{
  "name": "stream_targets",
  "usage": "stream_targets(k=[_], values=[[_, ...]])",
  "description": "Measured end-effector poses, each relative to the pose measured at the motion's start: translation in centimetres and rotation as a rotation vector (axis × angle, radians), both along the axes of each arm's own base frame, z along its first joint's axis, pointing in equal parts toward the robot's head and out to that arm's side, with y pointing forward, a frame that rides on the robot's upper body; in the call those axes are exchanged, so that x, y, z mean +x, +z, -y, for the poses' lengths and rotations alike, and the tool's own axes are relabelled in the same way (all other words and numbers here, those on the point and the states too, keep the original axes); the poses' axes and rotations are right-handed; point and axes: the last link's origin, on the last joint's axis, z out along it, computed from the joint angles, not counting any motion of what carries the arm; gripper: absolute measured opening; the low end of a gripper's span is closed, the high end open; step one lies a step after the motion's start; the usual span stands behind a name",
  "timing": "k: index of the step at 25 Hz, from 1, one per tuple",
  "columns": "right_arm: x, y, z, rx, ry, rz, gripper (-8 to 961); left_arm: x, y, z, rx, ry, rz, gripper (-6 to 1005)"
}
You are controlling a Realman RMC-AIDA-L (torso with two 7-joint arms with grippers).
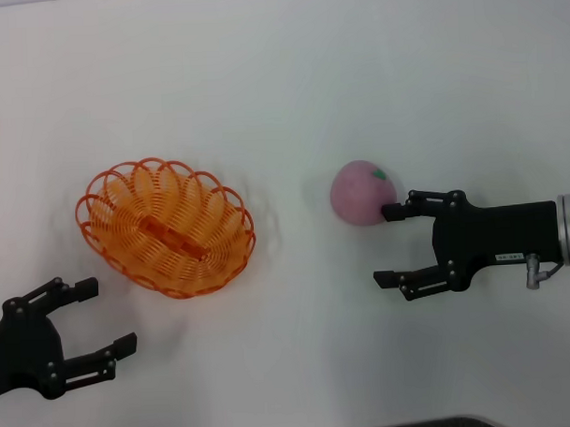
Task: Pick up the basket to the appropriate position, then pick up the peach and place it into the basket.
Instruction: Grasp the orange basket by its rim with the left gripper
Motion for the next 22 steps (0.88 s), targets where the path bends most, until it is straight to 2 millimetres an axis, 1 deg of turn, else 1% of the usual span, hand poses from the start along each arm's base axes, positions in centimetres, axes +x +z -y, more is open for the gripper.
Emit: stream_targets(k=[8,11,14,18,20,21,22], values=[[0.0,0.0,0.0,0.0,-0.003,0.0,958,0.1,0.0,0.0,0.001,0.0,0.005,903],[0.0,-0.1,0.0,-0.001,-0.006,0.0,958,0.2,0.1,-0.1,-0.014,0.034,0.025,904],[0.0,-0.1,0.0,-0.001,-0.009,-0.001,958,0.2,0.6,-0.8,-0.06,0.142,0.066,904],[0.0,0.0,-0.1,0.0,-0.008,-0.001,958,0.1,2.0,-2.2,-0.139,0.353,0.134,903],[0.0,0.0,-0.1,0.0,-0.009,-0.001,958,0.1,2.2,-2.5,-0.152,0.383,0.14,903],[0.0,0.0,-0.1,0.001,-0.009,0.0,958,0.1,2.6,-3.2,-0.19,0.467,0.155,903],[0.0,0.0,-0.1,0.001,-0.01,0.0,958,0.2,2.7,-3.3,-0.195,0.475,0.156,903]])
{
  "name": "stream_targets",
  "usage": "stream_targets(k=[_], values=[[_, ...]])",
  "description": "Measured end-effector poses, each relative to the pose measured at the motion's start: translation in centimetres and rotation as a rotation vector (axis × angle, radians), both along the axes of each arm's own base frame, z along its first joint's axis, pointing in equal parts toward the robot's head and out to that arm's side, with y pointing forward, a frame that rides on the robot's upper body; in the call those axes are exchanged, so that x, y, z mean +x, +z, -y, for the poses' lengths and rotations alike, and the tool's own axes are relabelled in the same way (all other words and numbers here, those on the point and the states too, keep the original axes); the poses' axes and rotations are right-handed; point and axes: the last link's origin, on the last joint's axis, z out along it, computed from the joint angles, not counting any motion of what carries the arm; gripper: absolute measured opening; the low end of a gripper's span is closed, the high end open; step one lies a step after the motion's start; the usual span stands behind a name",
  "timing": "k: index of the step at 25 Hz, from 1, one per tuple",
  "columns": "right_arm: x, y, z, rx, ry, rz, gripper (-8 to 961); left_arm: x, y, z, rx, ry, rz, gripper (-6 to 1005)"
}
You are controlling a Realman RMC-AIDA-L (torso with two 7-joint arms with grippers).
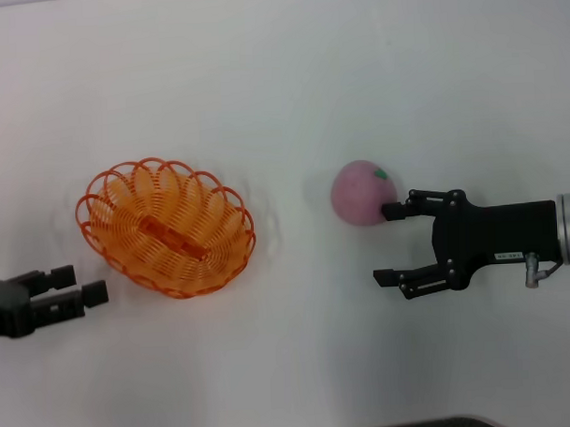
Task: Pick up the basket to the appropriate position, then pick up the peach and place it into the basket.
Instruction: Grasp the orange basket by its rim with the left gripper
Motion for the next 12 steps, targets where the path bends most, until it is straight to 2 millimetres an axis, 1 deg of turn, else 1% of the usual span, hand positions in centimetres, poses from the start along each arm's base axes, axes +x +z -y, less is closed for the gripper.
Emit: stream_targets(k=[3,6,9,12], values=[[0.0,0.0,0.0,0.0,-0.002,0.001,958,0.4,0.2,-0.8,-0.028,0.035,0.017,904],[0.0,-0.1,0.0,-0.001,-0.003,0.001,958,0.8,0.4,-1.3,-0.033,0.025,0.015,903],[0.0,-0.1,0.1,-0.002,-0.004,0.0,958,0.6,0.7,-2.2,-0.019,0.05,-0.012,903],[0.0,-0.1,0.0,-0.001,-0.004,0.001,958,0.2,1.3,-3.7,-0.002,0.102,-0.071,902]])
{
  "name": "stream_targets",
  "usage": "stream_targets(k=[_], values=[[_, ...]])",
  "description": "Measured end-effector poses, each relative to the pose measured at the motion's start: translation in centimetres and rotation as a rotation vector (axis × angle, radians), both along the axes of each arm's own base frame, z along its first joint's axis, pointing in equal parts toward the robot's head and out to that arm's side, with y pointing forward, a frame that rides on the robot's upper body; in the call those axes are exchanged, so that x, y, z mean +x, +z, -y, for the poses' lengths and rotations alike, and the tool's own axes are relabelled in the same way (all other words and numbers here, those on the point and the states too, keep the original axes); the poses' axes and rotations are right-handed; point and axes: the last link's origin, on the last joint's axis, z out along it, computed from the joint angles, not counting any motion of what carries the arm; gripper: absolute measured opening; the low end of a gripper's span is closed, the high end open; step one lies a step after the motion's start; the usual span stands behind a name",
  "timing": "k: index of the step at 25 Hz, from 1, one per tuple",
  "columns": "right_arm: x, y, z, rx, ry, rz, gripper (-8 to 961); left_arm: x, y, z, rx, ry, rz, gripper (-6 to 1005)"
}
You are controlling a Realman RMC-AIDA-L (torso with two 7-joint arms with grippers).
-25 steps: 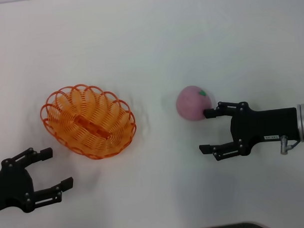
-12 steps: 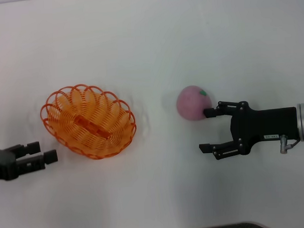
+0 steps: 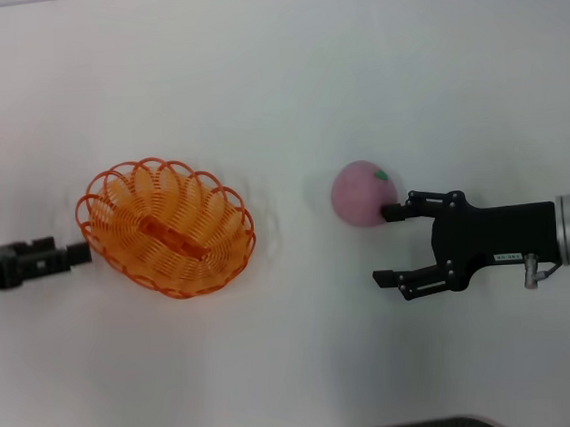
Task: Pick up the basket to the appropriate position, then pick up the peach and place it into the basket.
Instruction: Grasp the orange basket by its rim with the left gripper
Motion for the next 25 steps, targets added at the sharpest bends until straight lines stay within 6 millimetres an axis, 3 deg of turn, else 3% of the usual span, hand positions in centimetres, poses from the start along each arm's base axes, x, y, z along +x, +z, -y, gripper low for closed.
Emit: stream_targets(k=[7,14,25], values=[[0.0,0.1,-0.2,0.005,0.001,0.004,958,1.0,0.4,-4.2,-0.041,0.002,-0.158,900],[0.0,0.1,-0.2,0.008,0.0,0.003,958,4.2,-0.5,-7.7,-0.126,-0.058,-0.277,901],[0.0,0.0,-0.3,0.011,-0.004,0.006,958,8.1,-1.4,-11.0,-0.176,-0.105,-0.489,901]])
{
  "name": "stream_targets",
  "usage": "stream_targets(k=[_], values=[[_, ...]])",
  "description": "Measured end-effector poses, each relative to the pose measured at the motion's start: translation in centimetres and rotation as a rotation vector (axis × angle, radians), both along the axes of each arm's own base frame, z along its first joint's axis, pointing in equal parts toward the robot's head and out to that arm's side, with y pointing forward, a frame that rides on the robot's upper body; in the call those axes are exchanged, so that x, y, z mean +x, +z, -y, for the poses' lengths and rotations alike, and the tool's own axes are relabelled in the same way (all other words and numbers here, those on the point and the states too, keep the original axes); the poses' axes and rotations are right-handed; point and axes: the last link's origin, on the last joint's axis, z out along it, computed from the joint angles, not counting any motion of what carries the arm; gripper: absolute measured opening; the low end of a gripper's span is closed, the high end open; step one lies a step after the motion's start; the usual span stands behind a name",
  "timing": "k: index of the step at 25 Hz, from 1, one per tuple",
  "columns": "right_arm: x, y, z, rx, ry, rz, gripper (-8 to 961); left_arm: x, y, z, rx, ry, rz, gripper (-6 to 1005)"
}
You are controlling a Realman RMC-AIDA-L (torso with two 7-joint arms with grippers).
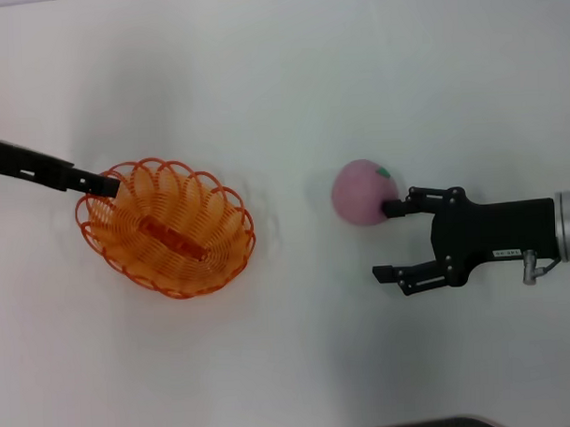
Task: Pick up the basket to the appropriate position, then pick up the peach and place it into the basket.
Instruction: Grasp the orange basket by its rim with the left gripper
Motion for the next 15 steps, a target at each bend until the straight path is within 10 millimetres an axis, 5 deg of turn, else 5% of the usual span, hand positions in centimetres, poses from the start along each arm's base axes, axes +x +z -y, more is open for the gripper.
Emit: stream_targets(k=[15], values=[[0.1,-0.1,-0.1,0.007,-0.006,0.01,958,2.9,-2.1,-0.4,-0.078,-0.049,-0.17,886]])
